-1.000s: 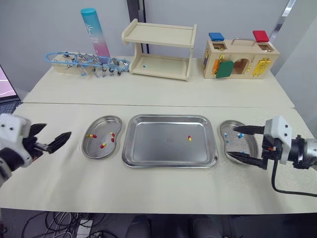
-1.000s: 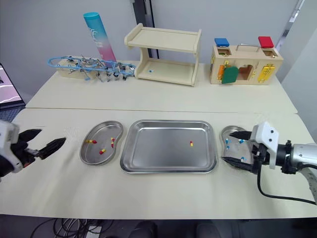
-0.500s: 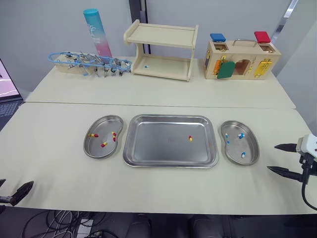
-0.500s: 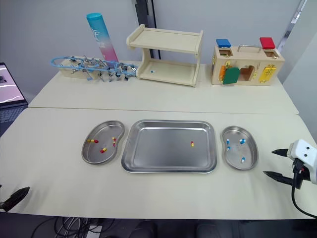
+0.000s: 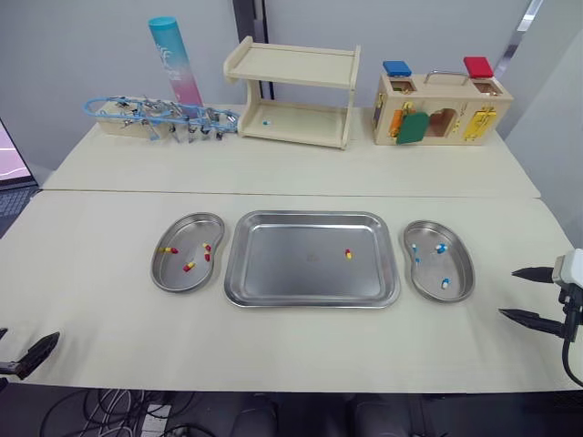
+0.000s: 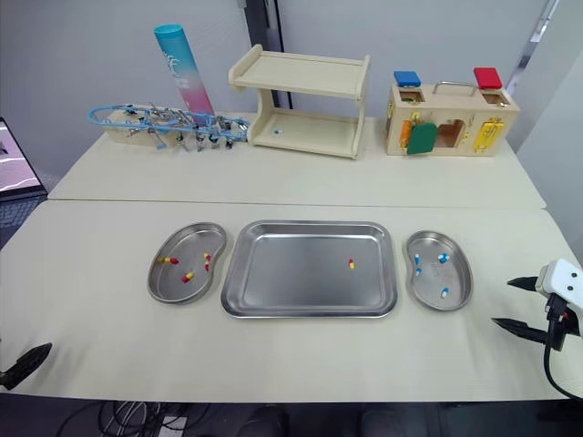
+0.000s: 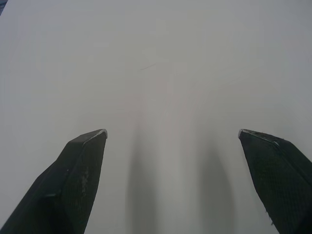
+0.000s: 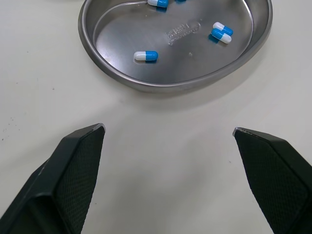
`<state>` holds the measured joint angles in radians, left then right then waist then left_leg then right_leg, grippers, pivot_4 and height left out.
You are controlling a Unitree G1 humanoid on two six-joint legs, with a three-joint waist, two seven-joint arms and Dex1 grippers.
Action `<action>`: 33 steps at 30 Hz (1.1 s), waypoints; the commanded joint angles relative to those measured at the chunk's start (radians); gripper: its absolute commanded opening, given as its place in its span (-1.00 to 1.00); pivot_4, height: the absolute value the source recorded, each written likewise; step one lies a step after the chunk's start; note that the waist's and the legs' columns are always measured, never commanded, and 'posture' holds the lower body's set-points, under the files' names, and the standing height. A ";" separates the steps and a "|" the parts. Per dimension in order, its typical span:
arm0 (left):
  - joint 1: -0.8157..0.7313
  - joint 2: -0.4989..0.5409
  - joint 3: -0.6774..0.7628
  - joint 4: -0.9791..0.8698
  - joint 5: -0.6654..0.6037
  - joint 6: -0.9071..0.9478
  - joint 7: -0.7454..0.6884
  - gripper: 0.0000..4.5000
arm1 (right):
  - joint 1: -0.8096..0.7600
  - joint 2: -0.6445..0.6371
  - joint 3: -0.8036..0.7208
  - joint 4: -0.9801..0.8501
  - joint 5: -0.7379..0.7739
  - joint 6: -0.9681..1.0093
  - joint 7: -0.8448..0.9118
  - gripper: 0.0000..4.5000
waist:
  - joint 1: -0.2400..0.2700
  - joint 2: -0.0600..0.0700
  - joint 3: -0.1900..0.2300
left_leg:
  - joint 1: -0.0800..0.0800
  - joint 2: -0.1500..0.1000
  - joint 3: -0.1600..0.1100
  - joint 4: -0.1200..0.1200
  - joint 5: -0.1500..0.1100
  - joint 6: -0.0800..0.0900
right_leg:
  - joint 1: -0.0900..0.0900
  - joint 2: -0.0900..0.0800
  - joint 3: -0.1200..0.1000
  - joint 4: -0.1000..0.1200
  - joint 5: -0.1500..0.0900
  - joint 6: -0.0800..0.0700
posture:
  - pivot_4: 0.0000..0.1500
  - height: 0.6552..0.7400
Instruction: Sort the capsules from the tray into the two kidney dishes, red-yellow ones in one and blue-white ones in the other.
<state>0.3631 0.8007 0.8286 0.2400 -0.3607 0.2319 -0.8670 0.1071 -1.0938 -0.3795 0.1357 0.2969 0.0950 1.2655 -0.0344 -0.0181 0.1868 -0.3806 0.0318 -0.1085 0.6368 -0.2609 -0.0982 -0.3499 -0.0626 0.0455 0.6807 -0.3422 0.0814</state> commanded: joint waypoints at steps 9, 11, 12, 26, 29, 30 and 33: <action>-0.166 0.054 -0.168 -0.266 -0.087 0.095 -0.047 0.99 | 0.057 0.004 -0.075 -0.088 0.035 0.022 -0.011 1.00 | 0.003 0.000 0.000 | 0.000 0.000 0.000 0.000 0.000 0.000 | 0.000 0.000 0.000 0.000 0.000 0.000 | 1.00 1.00; -0.234 0.053 -0.227 -0.322 -0.105 0.131 -0.036 0.99 | 0.080 0.013 -0.094 -0.134 0.046 0.041 -0.017 1.00 | 0.004 0.000 0.000 | 0.000 0.000 0.000 0.000 0.000 0.000 | 0.000 0.000 0.000 0.000 0.000 0.000 | 1.00 1.00; -0.265 0.056 -0.256 -0.342 -0.111 0.147 -0.040 0.99 | 0.096 0.017 -0.107 -0.159 0.052 0.052 -0.019 1.00 | 0.003 0.000 0.000 | 0.000 0.000 0.000 0.000 0.000 0.000 | 0.001 0.000 0.000 0.000 0.000 0.000 | 1.00 1.00; -0.688 -0.043 -0.705 -0.487 -0.164 0.317 -0.082 0.99 | 0.143 0.118 -0.183 -0.637 0.260 0.350 -0.169 1.00 | 0.004 0.000 0.000 | -0.002 0.000 -0.001 0.002 0.000 0.000 | 0.001 0.000 -0.001 0.000 0.000 0.000 | 1.00 1.00; -0.764 -0.112 -0.828 -0.446 -0.120 0.300 -0.097 0.99 | 0.132 0.148 -0.137 -0.722 0.288 0.385 -0.218 1.00 | 0.005 0.000 0.000 | -0.003 0.000 -0.001 0.003 0.000 0.000 | 0.001 0.000 -0.001 0.000 0.000 0.000 | 1.00 1.00; -0.792 -0.137 -0.872 -0.424 -0.097 0.293 -0.099 0.99 | 0.123 0.157 -0.118 -0.742 0.290 0.389 -0.235 1.00 | 0.005 0.000 0.000 | -0.002 0.000 -0.001 0.003 0.000 0.000 | 0.001 0.000 -0.001 0.000 0.000 0.000 | 1.00 1.00; -0.859 -0.212 -0.970 -0.361 -0.045 0.272 -0.100 0.99 | 0.088 0.182 -0.070 -0.783 0.300 0.404 -0.281 1.00 | 0.003 0.000 0.000 | -0.002 0.000 -0.001 0.005 0.000 0.000 | 0.002 0.000 -0.001 0.000 0.000 0.001 | 1.00 1.00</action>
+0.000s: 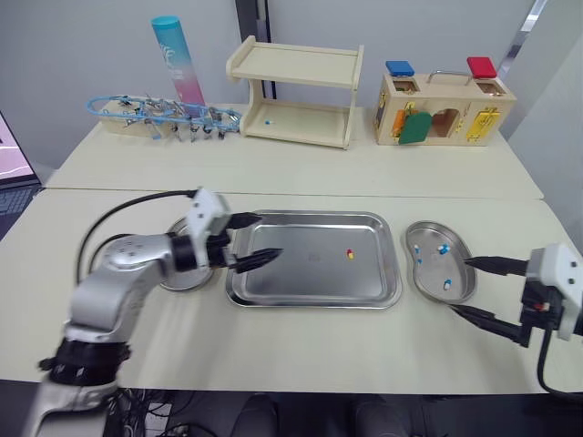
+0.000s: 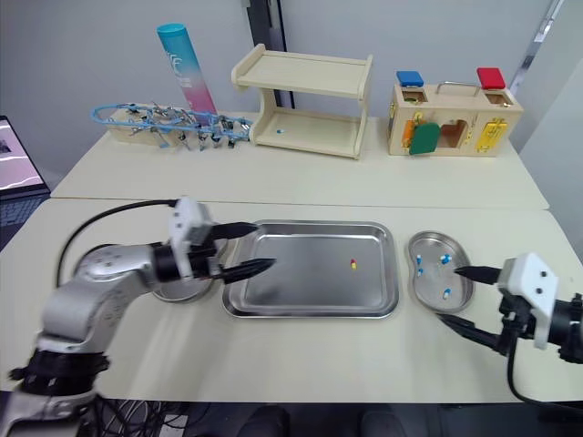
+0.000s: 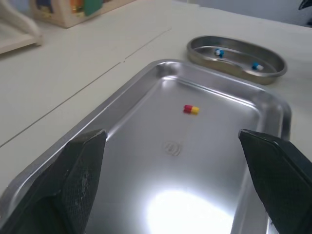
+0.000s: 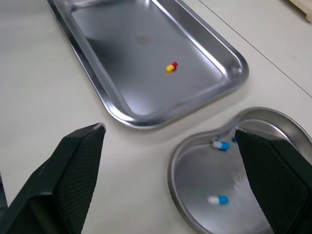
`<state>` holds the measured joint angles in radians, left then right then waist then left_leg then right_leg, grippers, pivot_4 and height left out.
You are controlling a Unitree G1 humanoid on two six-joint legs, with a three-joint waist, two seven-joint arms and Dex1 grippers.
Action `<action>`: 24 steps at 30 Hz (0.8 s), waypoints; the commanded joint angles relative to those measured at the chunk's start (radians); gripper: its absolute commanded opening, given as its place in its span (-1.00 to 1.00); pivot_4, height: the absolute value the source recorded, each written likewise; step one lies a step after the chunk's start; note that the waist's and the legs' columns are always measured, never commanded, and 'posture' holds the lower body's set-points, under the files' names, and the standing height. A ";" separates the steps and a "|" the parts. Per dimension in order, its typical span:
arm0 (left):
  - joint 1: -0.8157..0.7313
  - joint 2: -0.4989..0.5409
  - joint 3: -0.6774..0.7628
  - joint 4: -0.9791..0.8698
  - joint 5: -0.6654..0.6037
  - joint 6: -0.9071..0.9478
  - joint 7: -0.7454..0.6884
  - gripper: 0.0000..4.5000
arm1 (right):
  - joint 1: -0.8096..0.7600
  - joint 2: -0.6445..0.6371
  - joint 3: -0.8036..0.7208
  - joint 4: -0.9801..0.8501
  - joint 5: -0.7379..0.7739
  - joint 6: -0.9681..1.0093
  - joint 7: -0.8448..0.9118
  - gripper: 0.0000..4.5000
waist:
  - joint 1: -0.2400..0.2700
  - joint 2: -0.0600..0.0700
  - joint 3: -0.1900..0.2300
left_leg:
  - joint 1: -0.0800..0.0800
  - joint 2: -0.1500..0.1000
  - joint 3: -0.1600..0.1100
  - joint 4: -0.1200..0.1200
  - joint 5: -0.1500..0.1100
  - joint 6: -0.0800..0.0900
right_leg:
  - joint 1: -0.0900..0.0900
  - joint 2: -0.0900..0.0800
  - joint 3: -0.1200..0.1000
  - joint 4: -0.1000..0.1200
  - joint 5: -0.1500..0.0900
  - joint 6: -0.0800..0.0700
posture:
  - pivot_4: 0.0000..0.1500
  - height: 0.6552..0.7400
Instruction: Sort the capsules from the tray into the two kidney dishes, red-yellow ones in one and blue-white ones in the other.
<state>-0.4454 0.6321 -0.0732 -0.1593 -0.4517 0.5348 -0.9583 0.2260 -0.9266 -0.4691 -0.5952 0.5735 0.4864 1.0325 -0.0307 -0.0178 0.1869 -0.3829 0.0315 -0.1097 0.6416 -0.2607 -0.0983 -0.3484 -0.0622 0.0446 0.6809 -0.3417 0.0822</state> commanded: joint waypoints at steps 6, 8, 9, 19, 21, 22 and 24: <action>-0.137 -0.189 -0.190 0.201 0.130 -0.126 -0.035 0.99 | -0.069 0.049 0.073 -0.097 0.036 0.041 -0.111 1.00 | 0.001 0.000 0.000 | -0.001 0.000 0.000 0.001 0.000 0.000 | -0.001 0.000 0.000 0.000 0.000 0.000 | 1.00 1.00; -0.161 -0.223 -0.212 0.261 0.162 -0.167 -0.037 0.81 | -0.066 0.051 0.080 -0.102 0.035 0.042 -0.120 1.00 | 0.000 0.000 0.000 | -0.001 0.000 0.000 0.001 0.000 0.000 | -0.001 0.000 0.000 0.000 0.000 0.000 | 1.00 1.00; -0.184 -0.256 -0.228 0.314 0.182 -0.198 -0.035 0.74 | -0.062 0.054 0.085 -0.107 0.032 0.042 -0.126 1.00 | 0.000 0.000 0.000 | -0.001 0.000 0.000 0.001 0.000 0.000 | -0.001 0.000 0.000 0.000 0.000 0.000 | 1.00 1.00; -0.324 -0.425 -0.249 0.710 0.323 -0.393 0.001 0.19 | -0.024 0.062 0.087 -0.145 0.030 0.045 -0.161 1.00 | 0.001 0.000 0.000 | -0.002 -0.001 -0.001 0.002 0.000 0.000 | -0.001 0.000 -0.001 0.000 0.001 0.001 | 1.00 1.00; -0.351 -0.444 -0.247 0.789 0.352 -0.432 0.014 0.19 | -0.017 0.063 0.087 -0.153 0.031 0.046 -0.167 1.00 | 0.001 0.000 0.000 | -0.002 -0.001 -0.001 0.002 0.000 0.000 | -0.001 0.000 0.000 0.000 0.001 0.001 | 1.00 1.00; -0.364 -0.455 -0.243 0.820 0.356 -0.440 0.010 0.19 | -0.014 0.064 0.086 -0.157 0.032 0.047 -0.172 1.00 | 0.000 0.000 0.000 | -0.002 -0.001 -0.001 0.002 0.000 0.000 | -0.001 0.000 0.000 0.000 0.001 0.001 | 1.00 1.00; -0.382 -0.471 -0.237 0.861 0.362 -0.454 -0.001 0.19 | -0.011 0.064 0.085 -0.162 0.033 0.049 -0.178 1.00 | 0.001 0.000 0.000 | -0.002 -0.001 -0.001 0.002 0.000 0.000 | -0.001 0.000 0.000 0.000 0.001 0.001 | 1.00 1.00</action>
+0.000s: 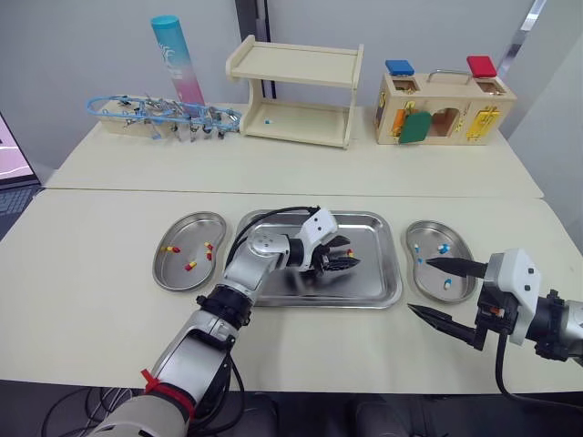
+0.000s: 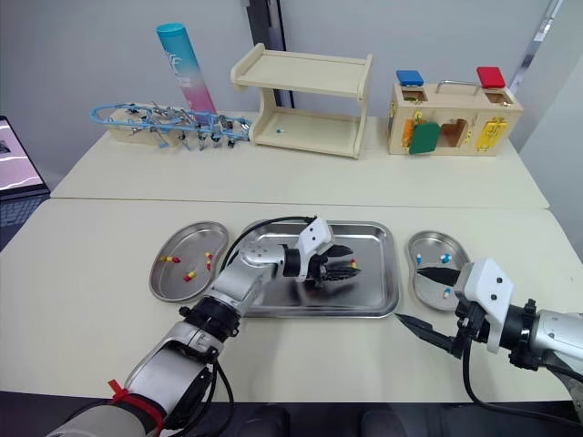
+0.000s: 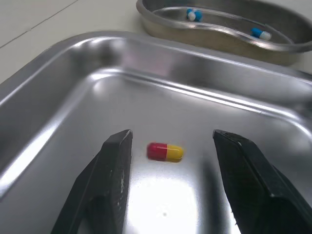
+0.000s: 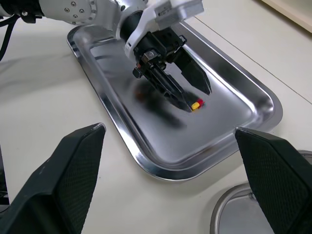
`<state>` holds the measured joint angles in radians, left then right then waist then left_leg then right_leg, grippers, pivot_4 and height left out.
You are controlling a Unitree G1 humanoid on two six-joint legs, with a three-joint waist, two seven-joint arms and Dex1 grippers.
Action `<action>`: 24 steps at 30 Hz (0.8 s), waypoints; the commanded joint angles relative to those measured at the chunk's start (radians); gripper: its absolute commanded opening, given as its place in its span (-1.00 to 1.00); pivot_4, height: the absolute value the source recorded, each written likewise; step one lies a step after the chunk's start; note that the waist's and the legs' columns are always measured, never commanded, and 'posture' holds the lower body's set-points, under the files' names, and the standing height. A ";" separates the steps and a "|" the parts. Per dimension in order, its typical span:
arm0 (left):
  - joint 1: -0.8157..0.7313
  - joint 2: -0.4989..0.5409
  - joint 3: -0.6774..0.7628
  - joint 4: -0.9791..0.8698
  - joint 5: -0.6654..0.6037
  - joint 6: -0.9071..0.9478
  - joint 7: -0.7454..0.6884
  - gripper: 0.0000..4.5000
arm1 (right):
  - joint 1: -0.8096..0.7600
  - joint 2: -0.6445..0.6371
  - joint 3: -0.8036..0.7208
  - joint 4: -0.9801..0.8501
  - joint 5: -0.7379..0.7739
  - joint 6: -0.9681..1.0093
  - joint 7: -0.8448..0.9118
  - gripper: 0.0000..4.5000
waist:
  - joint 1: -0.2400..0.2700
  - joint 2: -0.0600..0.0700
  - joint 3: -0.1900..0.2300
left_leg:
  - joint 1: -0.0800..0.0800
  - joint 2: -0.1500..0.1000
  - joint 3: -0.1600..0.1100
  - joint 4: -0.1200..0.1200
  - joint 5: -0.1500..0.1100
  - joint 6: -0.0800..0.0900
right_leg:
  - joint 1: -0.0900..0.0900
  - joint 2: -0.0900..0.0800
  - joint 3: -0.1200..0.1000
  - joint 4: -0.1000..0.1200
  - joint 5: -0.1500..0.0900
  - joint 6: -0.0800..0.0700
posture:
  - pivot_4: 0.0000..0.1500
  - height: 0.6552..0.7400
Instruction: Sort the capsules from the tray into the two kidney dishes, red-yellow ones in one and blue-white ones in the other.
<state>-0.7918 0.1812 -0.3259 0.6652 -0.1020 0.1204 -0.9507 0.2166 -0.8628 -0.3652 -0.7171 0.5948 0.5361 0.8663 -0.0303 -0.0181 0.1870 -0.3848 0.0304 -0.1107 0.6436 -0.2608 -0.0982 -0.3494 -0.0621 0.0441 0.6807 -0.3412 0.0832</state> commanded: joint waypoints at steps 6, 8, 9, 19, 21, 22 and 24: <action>-0.091 -0.047 0.006 0.155 0.063 -0.066 -0.028 0.19 | 0.020 0.007 -0.022 -0.064 0.013 0.002 -0.030 1.00 | 0.001 0.000 0.000 | 0.000 0.000 0.000 0.000 0.000 0.000 | 0.000 0.000 0.000 0.000 0.000 0.000 | 1.00 1.00; -0.097 -0.050 0.002 0.163 0.072 -0.068 -0.048 0.19 | 0.023 0.009 -0.022 -0.068 0.013 0.001 -0.034 1.00 | 0.001 0.000 0.000 | 0.000 0.000 0.000 0.000 0.000 0.000 | 0.000 0.000 0.000 0.000 0.000 0.000 | 1.00 1.00; -0.100 -0.051 0.000 0.167 0.078 -0.066 -0.054 0.19 | 0.024 0.009 -0.022 -0.069 0.014 0.000 -0.036 1.00 | 0.001 0.000 0.000 | 0.000 0.000 0.000 0.000 0.000 0.000 | 0.000 0.000 0.000 0.000 0.000 0.000 | 1.00 1.00; -0.092 -0.054 0.013 0.165 0.096 -0.063 -0.062 -0.74 | 0.003 0.009 -0.035 -0.051 0.040 0.010 -0.049 1.00 | 0.001 0.000 0.000 | 0.000 0.000 0.000 0.000 0.000 0.000 | 0.001 0.000 0.000 0.000 0.000 0.000 | 1.00 1.00; -0.086 -0.052 0.015 0.145 0.093 -0.064 -0.069 -0.78 | 0.000 0.006 -0.035 -0.047 0.037 0.009 -0.044 1.00 | 0.001 0.000 0.000 | 0.000 0.000 0.000 0.000 0.000 0.000 | 0.001 0.000 0.000 0.000 0.000 0.000 | 1.00 1.00; -0.084 -0.052 0.020 0.133 0.087 -0.061 -0.071 -0.78 | -0.002 0.004 -0.034 -0.045 0.034 0.007 -0.042 1.00 | 0.001 0.000 0.000 | 0.000 0.000 0.000 0.000 0.000 0.000 | 0.001 0.000 0.000 0.000 0.000 0.000 | 1.00 1.00; -0.081 -0.047 0.032 0.099 0.076 -0.052 -0.074 -0.78 | -0.009 -0.003 -0.033 -0.039 0.029 0.005 -0.034 1.00 | 0.001 0.000 0.000 | 0.000 0.000 0.000 0.000 0.000 0.000 | 0.001 0.000 0.000 0.000 0.000 0.000 | 1.00 1.00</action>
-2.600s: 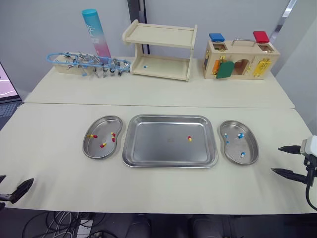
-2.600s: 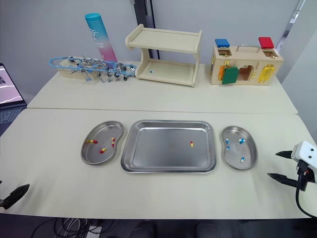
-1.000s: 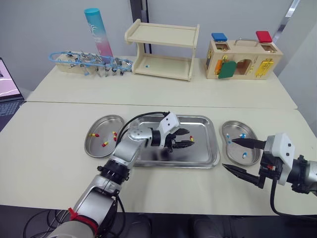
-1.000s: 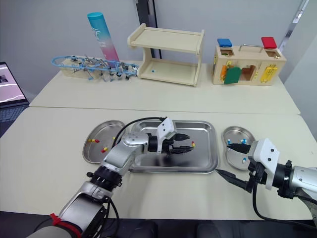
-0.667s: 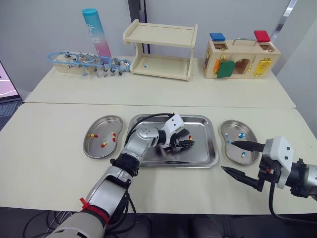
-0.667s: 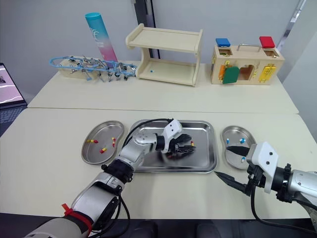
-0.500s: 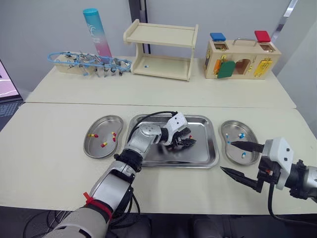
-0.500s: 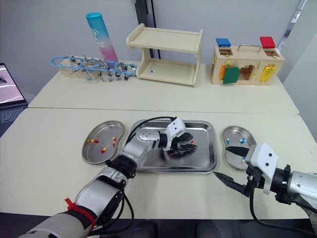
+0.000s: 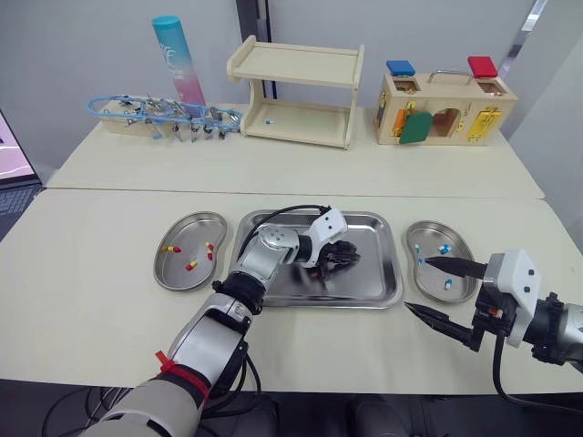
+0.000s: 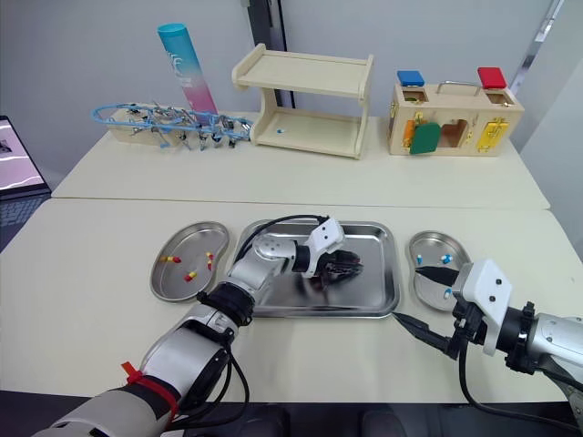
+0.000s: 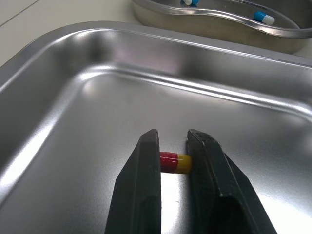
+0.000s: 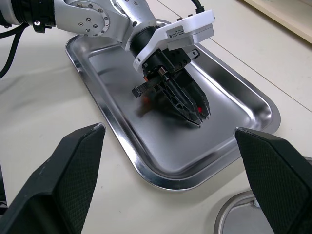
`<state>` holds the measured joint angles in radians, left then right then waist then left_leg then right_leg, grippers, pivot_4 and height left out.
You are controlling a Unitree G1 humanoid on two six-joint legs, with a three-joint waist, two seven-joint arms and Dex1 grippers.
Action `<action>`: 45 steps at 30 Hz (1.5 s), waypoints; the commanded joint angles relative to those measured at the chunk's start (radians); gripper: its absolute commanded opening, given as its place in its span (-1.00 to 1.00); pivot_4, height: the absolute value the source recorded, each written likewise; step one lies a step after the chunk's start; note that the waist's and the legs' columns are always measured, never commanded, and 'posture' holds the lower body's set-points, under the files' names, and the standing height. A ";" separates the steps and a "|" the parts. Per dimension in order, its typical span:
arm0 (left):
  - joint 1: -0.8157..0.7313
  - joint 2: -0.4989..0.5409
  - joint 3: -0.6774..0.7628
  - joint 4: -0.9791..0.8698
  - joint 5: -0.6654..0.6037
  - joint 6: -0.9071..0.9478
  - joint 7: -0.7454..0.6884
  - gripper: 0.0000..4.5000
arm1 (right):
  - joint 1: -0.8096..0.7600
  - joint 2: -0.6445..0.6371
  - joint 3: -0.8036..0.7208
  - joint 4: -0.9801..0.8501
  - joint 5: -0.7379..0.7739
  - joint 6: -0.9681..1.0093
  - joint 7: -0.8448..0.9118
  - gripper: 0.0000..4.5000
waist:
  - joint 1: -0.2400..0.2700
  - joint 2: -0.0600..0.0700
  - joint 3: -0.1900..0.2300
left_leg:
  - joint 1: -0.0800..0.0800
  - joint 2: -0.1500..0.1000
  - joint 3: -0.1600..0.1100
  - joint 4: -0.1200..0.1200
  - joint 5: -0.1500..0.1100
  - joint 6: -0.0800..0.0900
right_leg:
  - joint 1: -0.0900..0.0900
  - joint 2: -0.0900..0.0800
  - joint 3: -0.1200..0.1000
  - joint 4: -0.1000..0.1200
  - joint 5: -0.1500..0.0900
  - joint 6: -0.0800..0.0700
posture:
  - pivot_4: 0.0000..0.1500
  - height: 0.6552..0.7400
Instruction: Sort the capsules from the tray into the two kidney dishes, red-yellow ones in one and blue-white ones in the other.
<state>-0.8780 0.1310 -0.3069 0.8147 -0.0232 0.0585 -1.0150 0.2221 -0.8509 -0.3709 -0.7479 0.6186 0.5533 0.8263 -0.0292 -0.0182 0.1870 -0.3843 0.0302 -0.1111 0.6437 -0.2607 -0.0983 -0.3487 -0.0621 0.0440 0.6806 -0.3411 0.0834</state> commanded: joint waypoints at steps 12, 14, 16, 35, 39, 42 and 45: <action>0.219 0.264 0.130 -0.753 -0.169 0.375 -0.067 -0.78 | -0.188 -0.122 0.079 0.098 -0.013 -0.015 0.117 1.00 | -0.005 0.000 0.000 | 0.000 0.000 0.000 0.000 0.000 0.000 | 0.000 0.000 0.001 0.000 0.000 0.000 | 1.00 1.00; 0.268 0.325 0.193 -0.846 -0.195 0.447 -0.030 -0.78 | -0.276 -0.116 0.148 0.123 -0.002 -0.010 0.133 1.00 | -0.005 0.000 0.000 | 0.000 0.000 0.000 0.000 0.000 0.000 | 0.000 0.000 0.001 0.000 0.000 0.000 | 1.00 1.00; 0.310 0.376 0.258 -0.912 -0.225 0.519 0.006 -0.78 | -0.359 -0.103 0.215 0.146 0.001 -0.011 0.154 1.00 | -0.008 0.000 0.000 | 0.000 0.000 -0.001 0.000 0.000 0.000 | 0.000 0.000 0.000 0.000 0.000 0.000 | 1.00 1.00; 0.695 0.543 0.656 -1.218 -0.315 0.785 0.369 -0.78 | -0.818 0.146 0.584 0.443 -0.199 -0.092 0.260 1.00 | 0.006 0.000 0.001 | -0.002 0.001 -0.002 0.000 0.000 0.000 | -0.003 0.000 -0.001 0.000 0.000 0.000 | 1.00 1.00; 0.696 0.533 0.665 -1.190 -0.305 0.775 0.436 -0.62 | -0.821 0.162 0.574 0.444 -0.206 -0.086 0.254 1.00 | -0.002 0.000 0.001 | -0.002 0.001 -0.002 -0.001 0.000 0.000 | -0.004 0.000 -0.001 0.001 0.000 0.000 | 1.00 1.00; 0.697 0.533 0.671 -1.187 -0.319 0.771 0.454 -0.22 | -0.820 0.161 0.568 0.442 -0.206 -0.083 0.256 1.00 | -0.006 0.000 0.001 | -0.002 0.001 -0.002 -0.001 0.000 0.000 | -0.004 0.000 0.000 0.001 0.000 0.000 | 1.00 1.00; 0.697 0.534 0.683 -1.186 -0.323 0.758 0.475 0.22 | -0.818 0.155 0.565 0.439 -0.206 -0.077 0.257 1.00 | -0.005 0.000 0.001 | -0.002 0.001 -0.002 -0.001 0.000 0.000 | -0.004 0.000 0.000 0.001 0.000 0.000 | 1.00 1.00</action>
<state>-0.1762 0.6632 0.3307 -0.3551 -0.3391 0.8407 -0.5551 -0.5763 -0.6896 0.2257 -0.2815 0.4120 0.4807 1.0825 -0.0340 -0.0183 0.1877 -0.3866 0.0311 -0.1127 0.6427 -0.2608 -0.0982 -0.3530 -0.0622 0.0437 0.6814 -0.3410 0.0830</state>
